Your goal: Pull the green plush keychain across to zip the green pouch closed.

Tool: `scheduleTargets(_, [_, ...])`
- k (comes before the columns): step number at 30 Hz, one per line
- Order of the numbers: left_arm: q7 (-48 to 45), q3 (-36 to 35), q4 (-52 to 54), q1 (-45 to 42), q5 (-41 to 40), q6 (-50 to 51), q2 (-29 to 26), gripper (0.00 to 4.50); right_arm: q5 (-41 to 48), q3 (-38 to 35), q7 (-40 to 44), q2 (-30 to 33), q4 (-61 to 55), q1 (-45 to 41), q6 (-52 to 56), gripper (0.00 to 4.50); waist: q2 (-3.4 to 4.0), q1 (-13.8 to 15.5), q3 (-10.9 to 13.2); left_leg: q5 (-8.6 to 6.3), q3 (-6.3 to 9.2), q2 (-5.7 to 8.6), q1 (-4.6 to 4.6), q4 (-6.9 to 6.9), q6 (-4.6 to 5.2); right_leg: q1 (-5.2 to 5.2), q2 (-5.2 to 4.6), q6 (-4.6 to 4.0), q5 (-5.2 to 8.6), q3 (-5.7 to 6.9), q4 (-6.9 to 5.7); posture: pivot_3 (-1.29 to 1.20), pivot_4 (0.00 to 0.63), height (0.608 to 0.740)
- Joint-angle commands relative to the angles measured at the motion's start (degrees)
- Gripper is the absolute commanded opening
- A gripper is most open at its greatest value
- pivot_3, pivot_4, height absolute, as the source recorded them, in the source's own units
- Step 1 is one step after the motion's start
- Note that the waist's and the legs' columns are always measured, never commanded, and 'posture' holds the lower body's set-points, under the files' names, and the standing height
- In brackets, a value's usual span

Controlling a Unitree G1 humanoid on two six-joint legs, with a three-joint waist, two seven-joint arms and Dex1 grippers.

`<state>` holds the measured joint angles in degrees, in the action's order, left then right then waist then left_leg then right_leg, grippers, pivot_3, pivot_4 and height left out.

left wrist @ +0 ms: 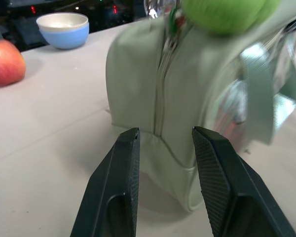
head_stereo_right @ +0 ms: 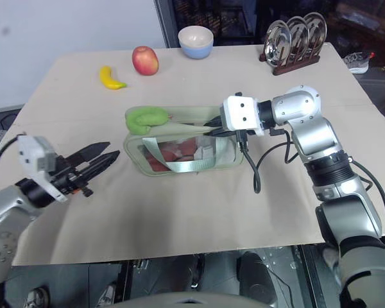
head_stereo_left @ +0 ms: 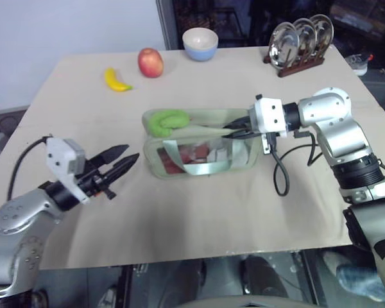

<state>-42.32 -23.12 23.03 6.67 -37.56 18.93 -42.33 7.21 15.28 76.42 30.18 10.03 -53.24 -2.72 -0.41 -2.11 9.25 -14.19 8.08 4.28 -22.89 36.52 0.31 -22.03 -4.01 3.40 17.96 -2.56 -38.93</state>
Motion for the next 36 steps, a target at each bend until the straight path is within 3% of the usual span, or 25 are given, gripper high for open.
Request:
scheduleTargets(1, [0.1,2.1,-0.5,-2.3,2.7,-2.7,1.6,1.70,1.2,-1.4,-0.3,0.1,-1.9,-1.2,0.1,0.00,0.00,0.0,0.0,0.00,-0.02,0.01,0.00,0.00,0.00,-0.01,-0.01,0.00,0.00,-0.01,0.00,0.00,0.150,0.740])
scheduleTargets(10, [-0.3,6.5,-2.7,-6.2,3.9,-1.9,6.3,1.70,1.4,-1.3,-1.0,0.2,-3.3,-0.8,0.8,0.00,-0.01,0.2,0.0,0.00,0.05,0.03,0.00,0.03,0.00,0.00,-0.02,0.01,-0.01,0.06,-0.06,0.00,0.150,0.740])
scheduleTargets(13, [0.3,4.6,-1.2,-6.8,-2.2,2.9,7.5,1.70,1.3,-1.2,-1.2,0.2,-3.6,-0.7,1.0,0.00,-0.01,0.1,0.0,0.00,0.06,0.03,0.00,0.06,0.00,0.01,-0.02,0.01,-0.01,0.07,-0.08,0.00,0.150,0.740])
scheduleTargets(18, [-2.0,1.0,0.2,-4.8,-7.7,7.9,5.2,1.70,1.3,-1.3,-1.4,0.4,-3.6,-0.7,0.9,0.00,-0.01,-0.2,0.0,0.00,0.07,0.02,0.00,0.07,0.00,0.01,-0.01,0.01,-0.01,0.06,-0.09,0.00,0.150,0.740])
scheduleTargets(32, [-7.4,0.4,1.2,-4.2,-9.7,11.4,0.8,1.70,1.2,-1.5,-1.6,0.5,-4.3,-0.3,1.4,0.00,0.00,-0.2,0.0,0.01,0.06,0.01,0.00,0.07,-0.01,0.00,0.01,0.01,-0.01,0.05,-0.07,0.00,0.150,0.740])
scheduleTargets(36, [-5.7,1.1,-1.5,-6.9,-5.6,8.9,1.2,1.70,1.4,-1.5,-1.5,0.5,-4.6,-0.2,1.6,0.00,-0.01,-0.2,0.0,0.01,0.06,0.01,0.00,0.07,-0.01,0.00,0.01,0.01,-0.01,0.05,-0.07,0.00,0.150,0.740])
